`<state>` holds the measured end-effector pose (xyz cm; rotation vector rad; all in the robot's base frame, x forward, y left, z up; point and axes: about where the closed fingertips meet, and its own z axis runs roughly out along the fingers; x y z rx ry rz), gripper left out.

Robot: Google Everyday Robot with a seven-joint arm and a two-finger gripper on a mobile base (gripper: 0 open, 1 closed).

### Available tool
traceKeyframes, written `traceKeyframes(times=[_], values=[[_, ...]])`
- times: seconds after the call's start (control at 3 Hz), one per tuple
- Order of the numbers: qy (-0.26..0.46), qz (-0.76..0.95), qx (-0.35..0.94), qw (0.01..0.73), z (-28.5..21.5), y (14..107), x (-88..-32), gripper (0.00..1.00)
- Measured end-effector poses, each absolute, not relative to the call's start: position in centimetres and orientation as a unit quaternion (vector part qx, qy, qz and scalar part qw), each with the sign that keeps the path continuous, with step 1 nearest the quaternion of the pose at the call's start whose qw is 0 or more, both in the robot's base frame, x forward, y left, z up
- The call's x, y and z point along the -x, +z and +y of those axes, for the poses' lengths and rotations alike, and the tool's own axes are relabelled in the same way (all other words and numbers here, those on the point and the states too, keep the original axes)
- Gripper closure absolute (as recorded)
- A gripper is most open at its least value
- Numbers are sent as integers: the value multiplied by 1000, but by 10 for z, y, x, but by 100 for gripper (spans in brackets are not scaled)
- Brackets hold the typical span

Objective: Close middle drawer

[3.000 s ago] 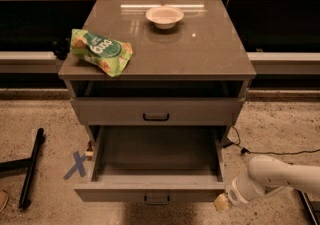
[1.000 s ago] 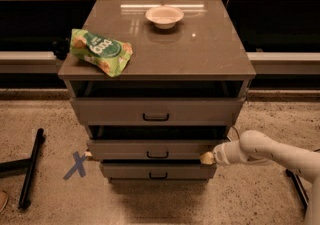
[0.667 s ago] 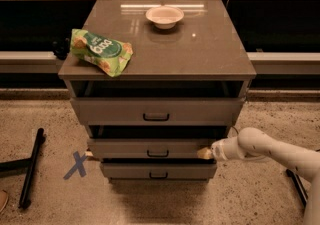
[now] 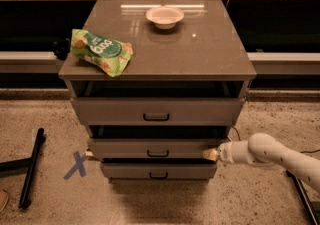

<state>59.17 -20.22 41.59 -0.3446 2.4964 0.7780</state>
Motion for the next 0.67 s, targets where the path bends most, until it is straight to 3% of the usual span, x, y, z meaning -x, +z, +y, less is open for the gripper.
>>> traceKeyframes(times=[0.67], values=[[320,910,96,245,-288,422,-532,100]])
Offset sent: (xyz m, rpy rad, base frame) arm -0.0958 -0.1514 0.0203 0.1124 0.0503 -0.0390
